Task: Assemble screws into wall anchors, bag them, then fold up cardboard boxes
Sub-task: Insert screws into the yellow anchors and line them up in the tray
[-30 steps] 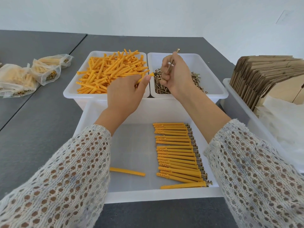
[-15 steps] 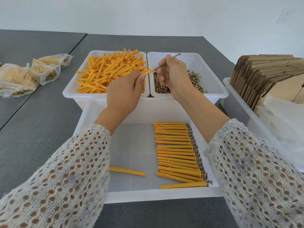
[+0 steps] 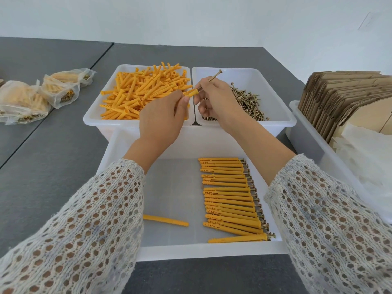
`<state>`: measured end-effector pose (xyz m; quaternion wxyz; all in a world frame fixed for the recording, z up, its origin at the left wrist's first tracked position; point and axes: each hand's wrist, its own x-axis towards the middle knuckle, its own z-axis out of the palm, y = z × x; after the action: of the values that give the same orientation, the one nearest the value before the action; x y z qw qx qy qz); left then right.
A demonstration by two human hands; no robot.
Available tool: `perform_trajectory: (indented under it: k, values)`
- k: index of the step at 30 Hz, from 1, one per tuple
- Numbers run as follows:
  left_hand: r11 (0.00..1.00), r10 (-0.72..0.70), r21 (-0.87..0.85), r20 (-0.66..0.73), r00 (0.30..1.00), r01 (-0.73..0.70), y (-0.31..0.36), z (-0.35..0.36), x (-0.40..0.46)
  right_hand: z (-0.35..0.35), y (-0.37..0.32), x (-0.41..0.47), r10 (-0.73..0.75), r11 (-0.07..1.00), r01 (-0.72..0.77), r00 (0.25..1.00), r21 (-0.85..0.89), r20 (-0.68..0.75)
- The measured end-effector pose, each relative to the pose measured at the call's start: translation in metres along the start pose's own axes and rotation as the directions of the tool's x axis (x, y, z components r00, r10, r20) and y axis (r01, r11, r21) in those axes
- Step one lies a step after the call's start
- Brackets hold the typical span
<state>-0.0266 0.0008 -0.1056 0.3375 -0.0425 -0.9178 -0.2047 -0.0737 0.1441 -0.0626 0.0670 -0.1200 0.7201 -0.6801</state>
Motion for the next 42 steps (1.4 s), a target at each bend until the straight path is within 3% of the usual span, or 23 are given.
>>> perform_trajectory:
  k: [5,11,21,26,33,36,42]
  values:
    - [0.999,-0.025,-0.026,0.017,1.0,0.025,0.001,-0.001,0.0,0.006,0.0,0.0,-0.024,0.987,0.032,0.998,-0.158,0.057]
    - [0.997,-0.024,-0.067,0.012,1.0,0.024,0.004,-0.003,-0.001,0.007,0.001,-0.001,-0.063,0.985,0.071,0.996,-0.155,0.06]
    - [0.972,0.024,-0.232,-0.027,0.999,-0.029,0.016,-0.008,-0.004,-0.004,0.0,0.005,-0.089,0.996,0.086,0.983,-0.026,-0.16]
    - [0.966,0.061,-0.255,0.056,0.997,-0.045,0.019,-0.011,-0.003,-0.007,0.005,0.008,-0.062,0.998,0.053,0.971,-0.045,-0.231]
    - [0.964,0.224,-0.185,0.166,0.96,-0.193,0.027,-0.017,-0.007,-0.012,0.008,0.012,-0.008,1.0,0.002,0.958,-0.021,-0.286]
    - [0.95,0.308,-0.118,0.183,0.934,-0.291,0.033,-0.016,-0.013,-0.014,0.008,0.014,0.078,0.997,-0.07,0.948,0.038,-0.308]
    - [0.92,0.385,-0.141,0.151,0.911,-0.365,0.041,-0.019,-0.016,-0.02,0.005,0.015,0.202,0.969,-0.152,0.939,0.193,-0.277]
